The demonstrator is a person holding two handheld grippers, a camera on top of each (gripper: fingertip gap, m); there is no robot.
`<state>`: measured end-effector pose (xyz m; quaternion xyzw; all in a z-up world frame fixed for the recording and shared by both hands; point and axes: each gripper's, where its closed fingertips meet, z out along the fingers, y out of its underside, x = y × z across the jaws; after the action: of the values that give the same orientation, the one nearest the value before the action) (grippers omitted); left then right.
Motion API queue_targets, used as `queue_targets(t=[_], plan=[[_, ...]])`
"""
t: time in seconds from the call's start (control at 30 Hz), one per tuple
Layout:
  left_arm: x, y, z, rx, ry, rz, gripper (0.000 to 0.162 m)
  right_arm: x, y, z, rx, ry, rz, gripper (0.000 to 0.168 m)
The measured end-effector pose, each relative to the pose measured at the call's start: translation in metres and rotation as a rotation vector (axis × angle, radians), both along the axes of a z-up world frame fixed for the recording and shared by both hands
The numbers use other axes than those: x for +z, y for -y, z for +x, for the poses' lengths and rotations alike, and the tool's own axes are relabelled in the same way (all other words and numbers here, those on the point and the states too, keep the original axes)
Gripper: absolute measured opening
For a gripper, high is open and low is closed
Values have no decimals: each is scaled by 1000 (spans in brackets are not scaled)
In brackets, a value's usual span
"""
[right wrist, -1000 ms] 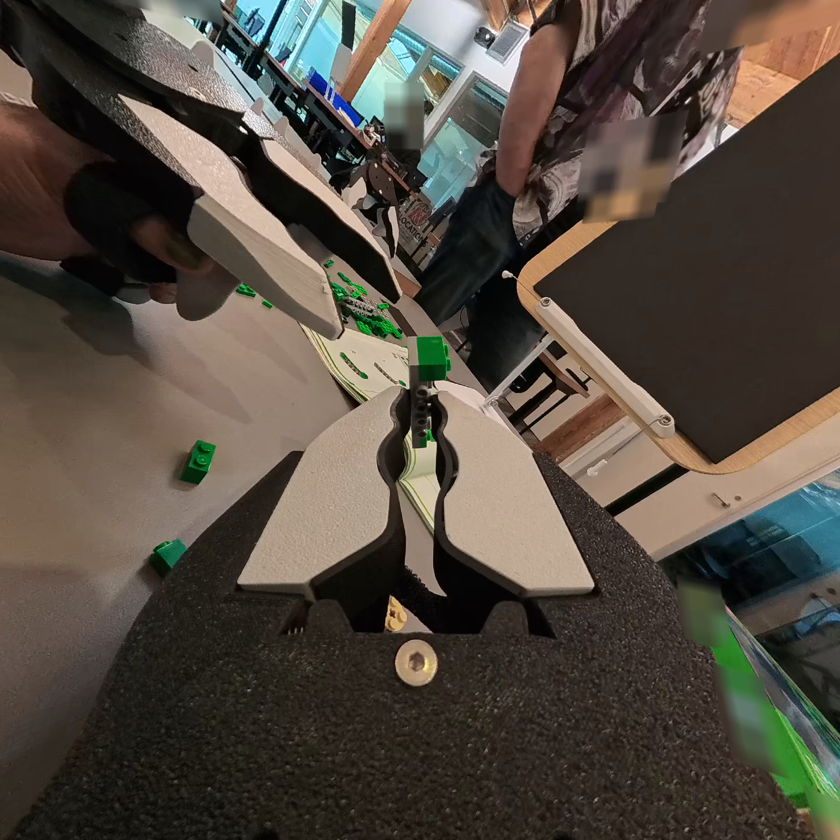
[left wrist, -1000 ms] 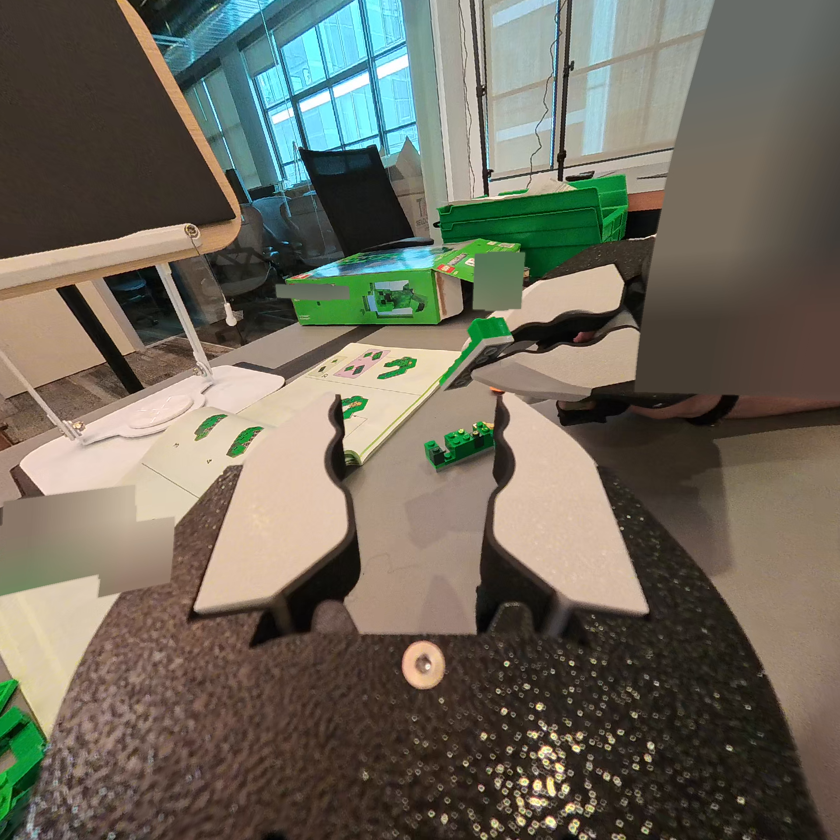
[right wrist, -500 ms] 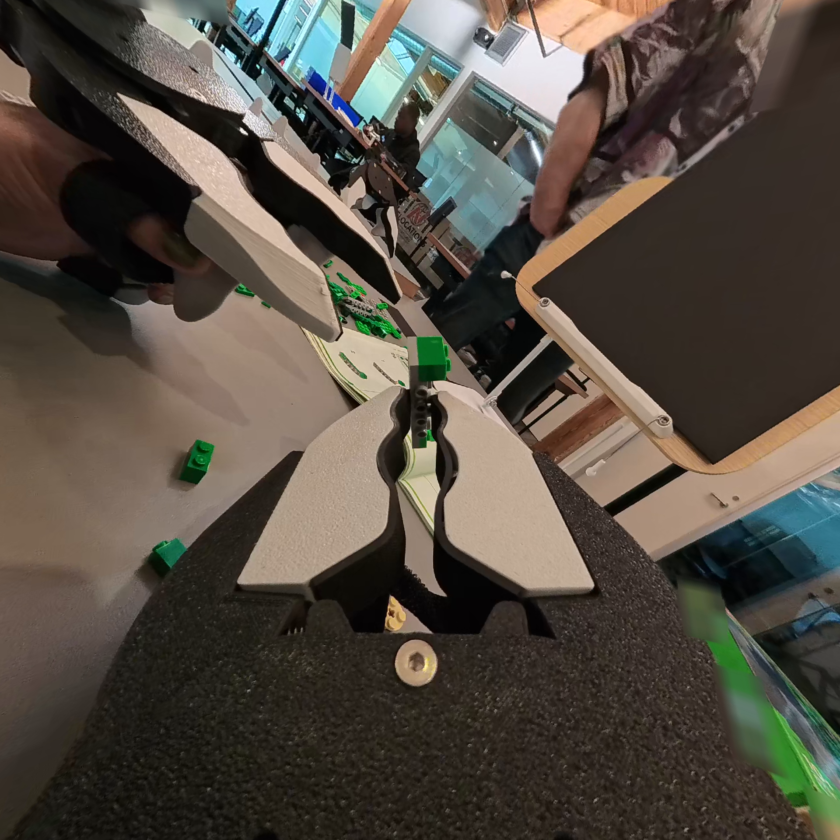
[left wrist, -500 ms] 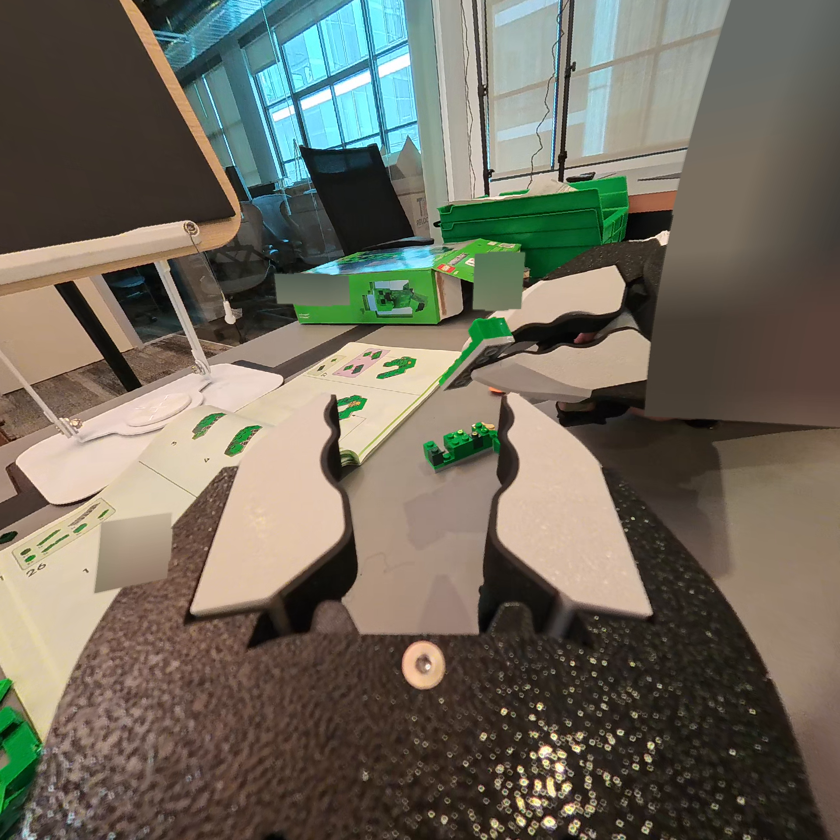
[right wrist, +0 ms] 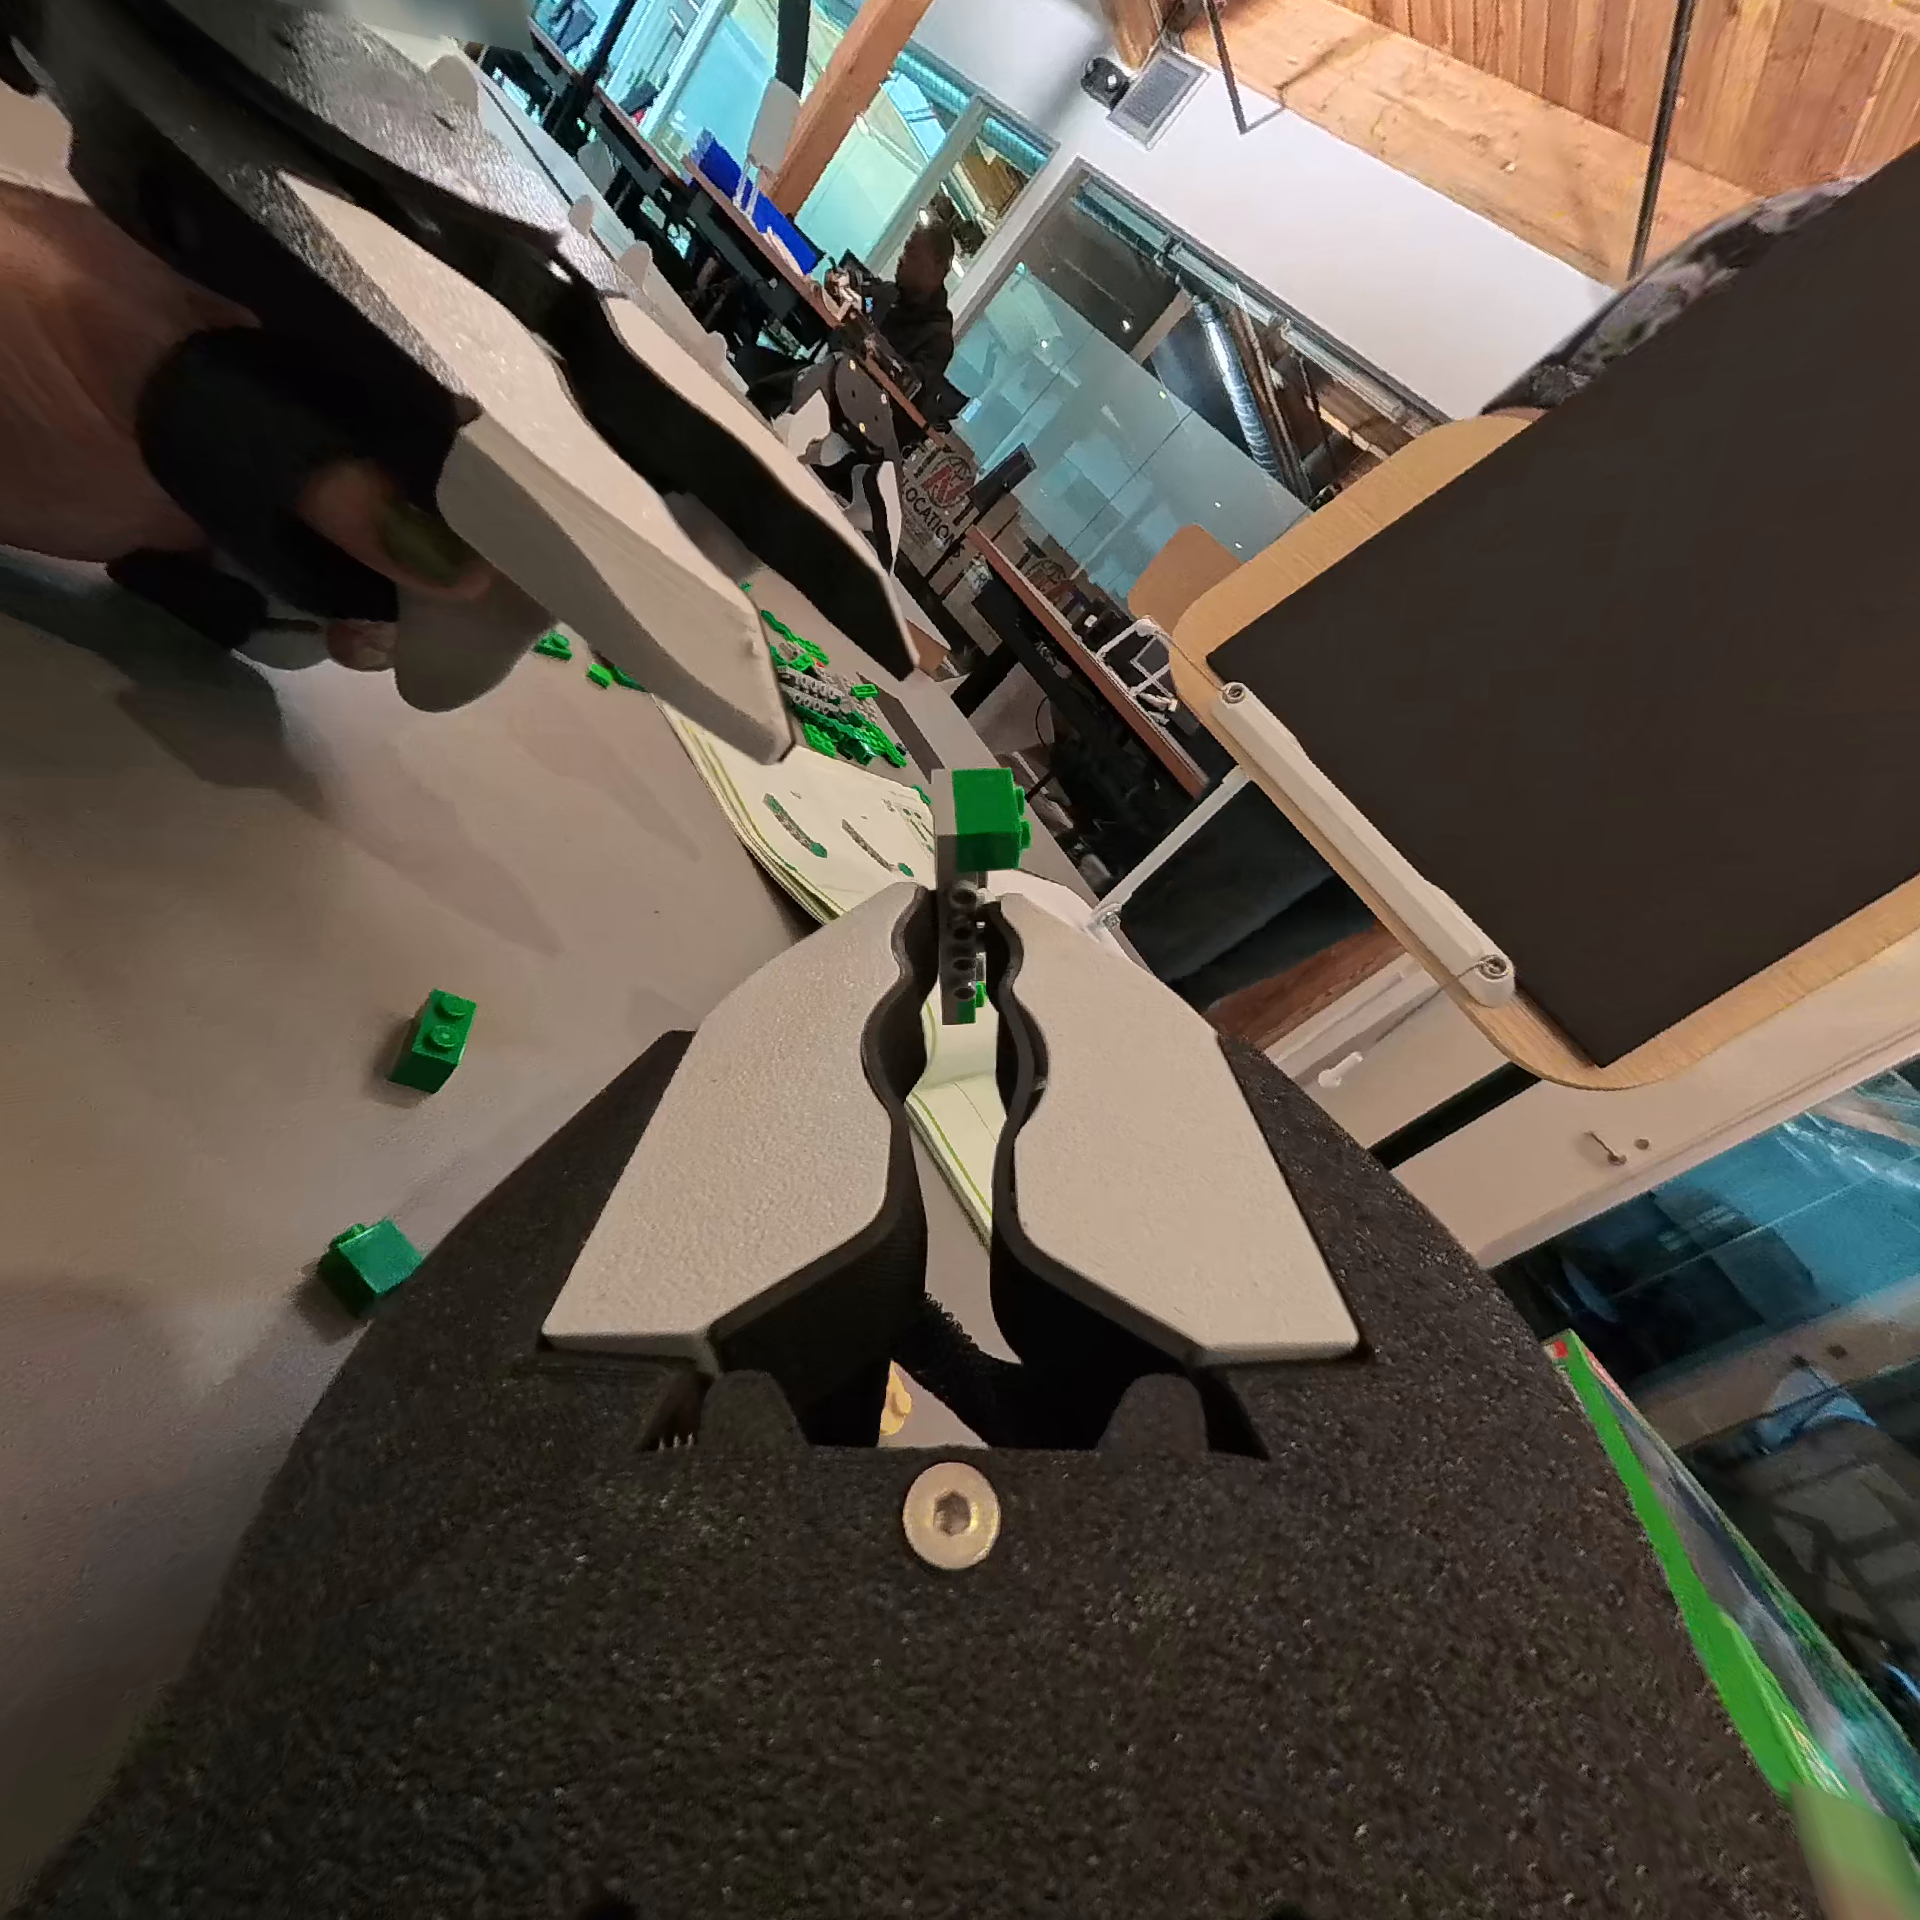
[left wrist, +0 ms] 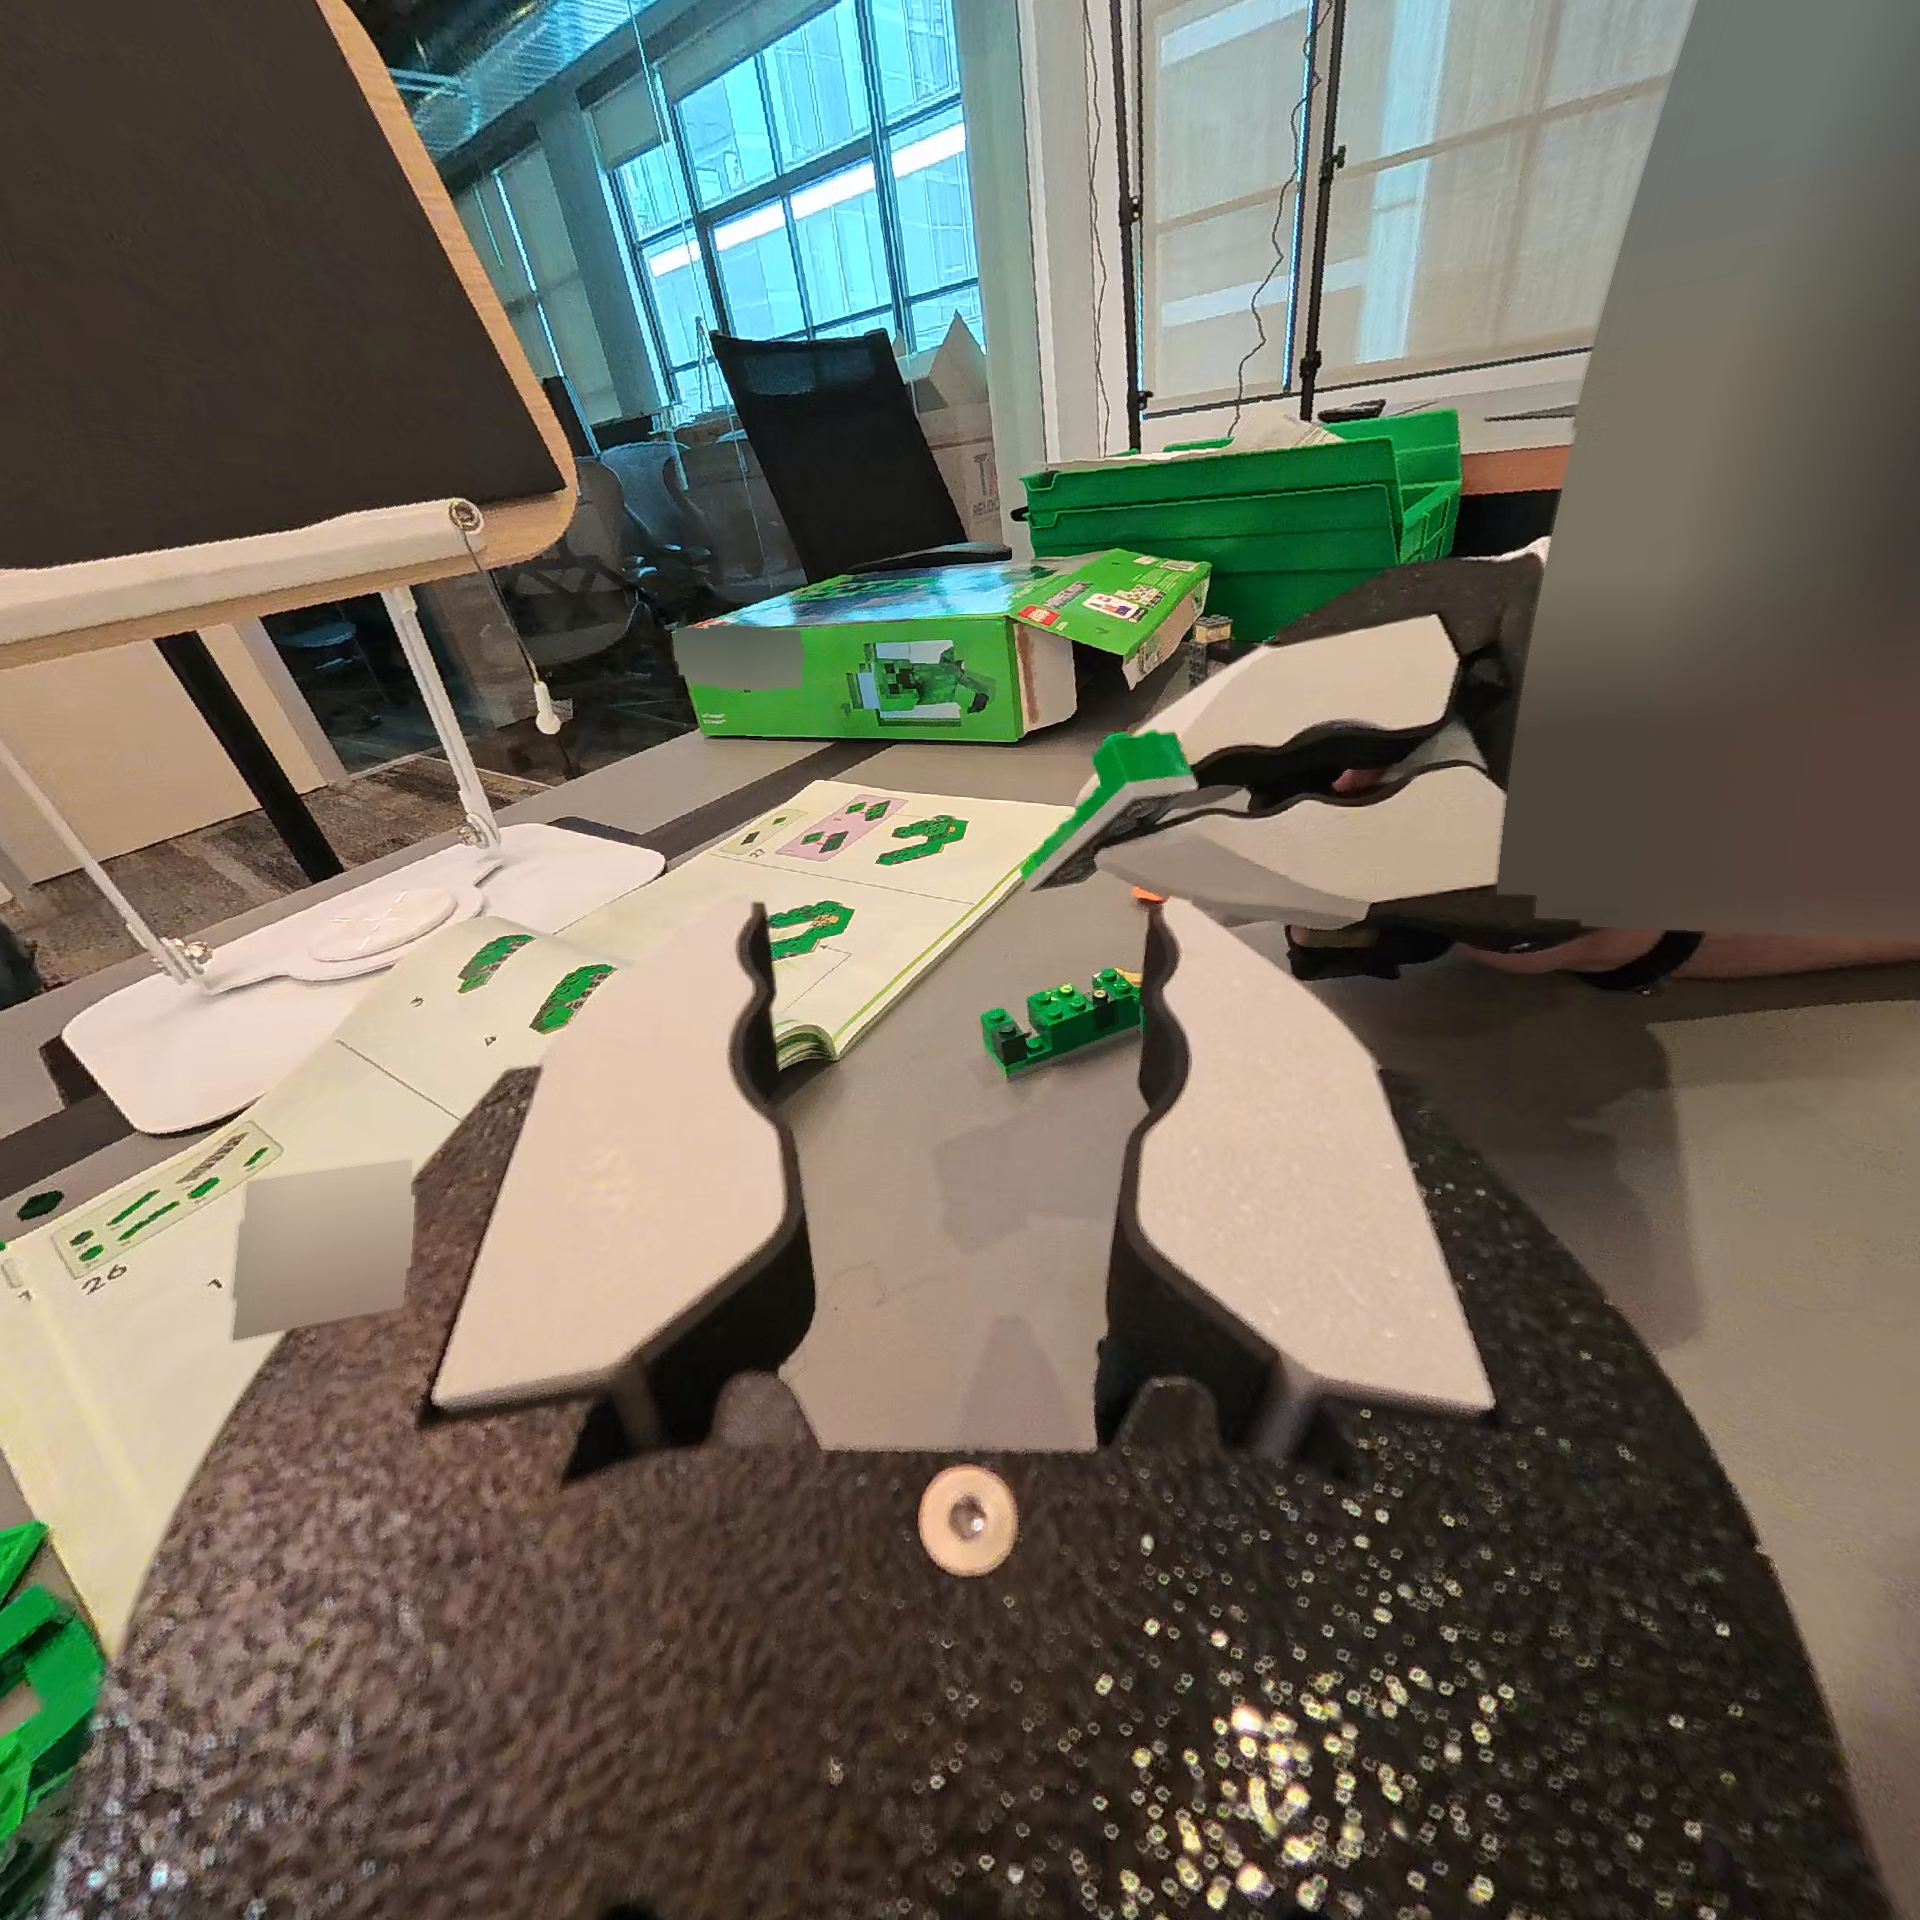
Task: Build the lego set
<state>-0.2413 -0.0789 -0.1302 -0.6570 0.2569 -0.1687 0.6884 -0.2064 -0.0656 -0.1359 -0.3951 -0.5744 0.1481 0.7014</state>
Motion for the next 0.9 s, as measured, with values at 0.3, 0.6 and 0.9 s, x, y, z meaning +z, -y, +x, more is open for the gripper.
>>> queue_targets(t=[0.3,0.6,0.9], plan=[[5,4,8,-3,26,20,62,0,-16,0,-167,65,206,8],[1,4,20,14,8,-4,54,-3,-3,-9,-195,142,420,8],[-4,5,24,9,-44,-15,36,-6,2,-13,-182,167,469,8]])
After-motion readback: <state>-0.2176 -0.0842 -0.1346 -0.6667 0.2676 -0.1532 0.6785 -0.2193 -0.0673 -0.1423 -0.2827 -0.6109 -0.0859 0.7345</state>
